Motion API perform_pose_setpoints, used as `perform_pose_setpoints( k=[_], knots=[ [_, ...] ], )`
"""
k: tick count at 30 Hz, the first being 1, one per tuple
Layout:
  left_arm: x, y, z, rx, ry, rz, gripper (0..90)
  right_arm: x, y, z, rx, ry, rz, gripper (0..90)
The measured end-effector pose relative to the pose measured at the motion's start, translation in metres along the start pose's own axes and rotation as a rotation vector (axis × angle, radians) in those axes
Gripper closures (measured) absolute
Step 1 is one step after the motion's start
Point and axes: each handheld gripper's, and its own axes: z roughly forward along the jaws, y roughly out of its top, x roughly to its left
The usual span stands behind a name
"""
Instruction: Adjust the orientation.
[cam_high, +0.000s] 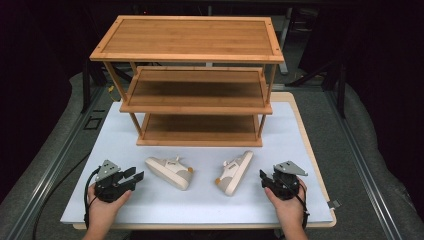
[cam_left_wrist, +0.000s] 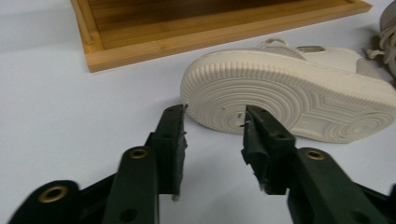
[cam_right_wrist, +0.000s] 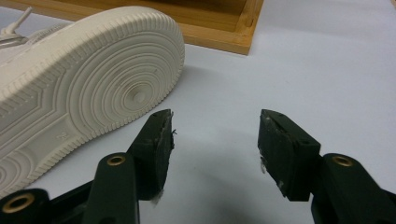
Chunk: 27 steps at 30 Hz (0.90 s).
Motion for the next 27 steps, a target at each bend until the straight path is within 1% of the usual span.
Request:
perform_pose_setpoints(
  k=[1, 3, 5, 6, 8, 10, 11, 13, 15, 18, 19, 21, 23, 27],
  knots=[
    [-0.001, 0.001, -0.002, -0.006, -0.003, -0.005, 63.6, 0.000, 0.000, -0.001, 0.000, -0.002, 0.002, 45.1],
    [-0.004, 0.003, -0.003, 0.001, -0.004, -0.009, 68.1, 0.000, 0.000, -0.002, -0.002, -0.006, 0.006, 45.4],
    [-0.007, 0.005, -0.005, 0.000, -0.012, 0.005, 72.9, 0.000, 0.001, -0.004, -0.006, -0.009, 0.009, 45.5],
    [-0.008, 0.007, -0.006, 0.003, -0.020, 0.010, 76.3, -0.001, 0.001, -0.004, -0.009, -0.009, 0.011, 47.1],
    [-0.011, 0.008, -0.005, 0.006, -0.021, 0.023, 78.9, -0.001, 0.001, -0.006, -0.010, -0.014, 0.009, 49.7],
    [-0.012, 0.010, -0.005, 0.004, -0.024, 0.027, 83.0, -0.001, 0.001, -0.007, -0.013, -0.014, 0.008, 53.7],
    [-0.012, 0.011, -0.005, 0.000, -0.025, 0.027, 85.1, -0.001, 0.001, -0.007, -0.015, -0.011, 0.004, 55.5],
    [-0.012, 0.014, -0.005, -0.011, -0.039, 0.014, 89.0, -0.001, 0.002, -0.007, -0.016, -0.008, 0.003, 59.1],
    [-0.014, 0.019, -0.004, -0.023, -0.053, 0.006, 89.6, -0.001, 0.001, -0.007, -0.014, -0.006, 0.002, 62.0],
    [-0.021, 0.025, 0.001, -0.015, -0.084, 0.030, 89.7, -0.001, 0.001, -0.006, -0.001, 0.003, 0.001, 67.2],
    [-0.024, 0.027, 0.004, -0.016, -0.090, 0.036, 89.7, -0.001, 0.001, -0.006, -0.002, 0.002, -0.003, 68.3],
    [-0.029, 0.029, 0.010, -0.002, -0.104, 0.049, 89.7, -0.001, 0.001, -0.007, -0.007, -0.001, -0.007, 70.6],
    [-0.032, 0.031, 0.014, 0.006, -0.115, 0.049, 89.7, 0.000, 0.001, -0.007, -0.009, -0.002, -0.011, 72.9],
    [-0.035, 0.037, 0.020, 0.007, -0.118, 0.061, 89.7, -0.001, 0.001, -0.007, -0.006, 0.004, -0.009, 74.3]
  ],
)
